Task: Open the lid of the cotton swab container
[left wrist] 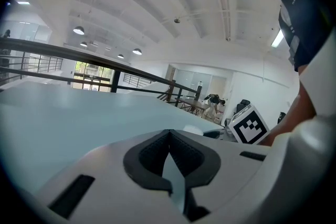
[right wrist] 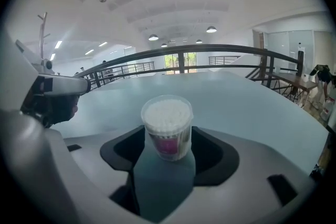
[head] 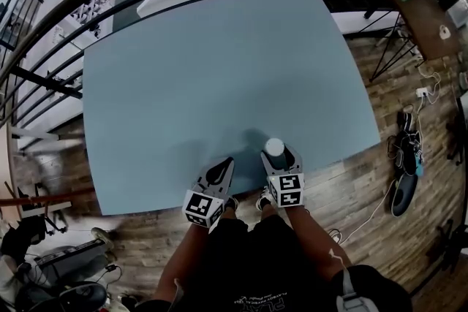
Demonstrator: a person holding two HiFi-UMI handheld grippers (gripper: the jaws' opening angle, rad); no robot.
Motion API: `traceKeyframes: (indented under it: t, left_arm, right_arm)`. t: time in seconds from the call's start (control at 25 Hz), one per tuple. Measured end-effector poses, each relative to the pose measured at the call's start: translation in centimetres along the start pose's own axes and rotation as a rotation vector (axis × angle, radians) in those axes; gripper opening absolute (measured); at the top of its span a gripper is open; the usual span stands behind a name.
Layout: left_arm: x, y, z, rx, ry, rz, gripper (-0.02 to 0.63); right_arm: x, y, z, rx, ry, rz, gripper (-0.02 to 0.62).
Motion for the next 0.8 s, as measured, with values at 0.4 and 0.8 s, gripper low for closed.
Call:
traceKeyframes:
  t: [0.4, 0.8]
  left_arm:
    - [0.18, 0.79, 0.20, 0.004, 0.007, -0.002, 0.012]
    - [-0.74, 0.59, 0.39, 0.020, -0.006, -0.007, 0.012]
  right_arm:
    - [-0.38, -0.49, 0.72, 0.004, 0.003, 0.001, 0.267]
    - [-0.63, -0.85, 1.02, -0.016, 0.012, -0.029, 0.267]
Point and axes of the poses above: the fingertips, and each gripper's own axes: z forward along the fingers, y to its left, x out of its underside, the point moved 7 cm from there along -z, backward along the fingers, and after that the axes turned 15 degrees about y, right-handed, at the moved point
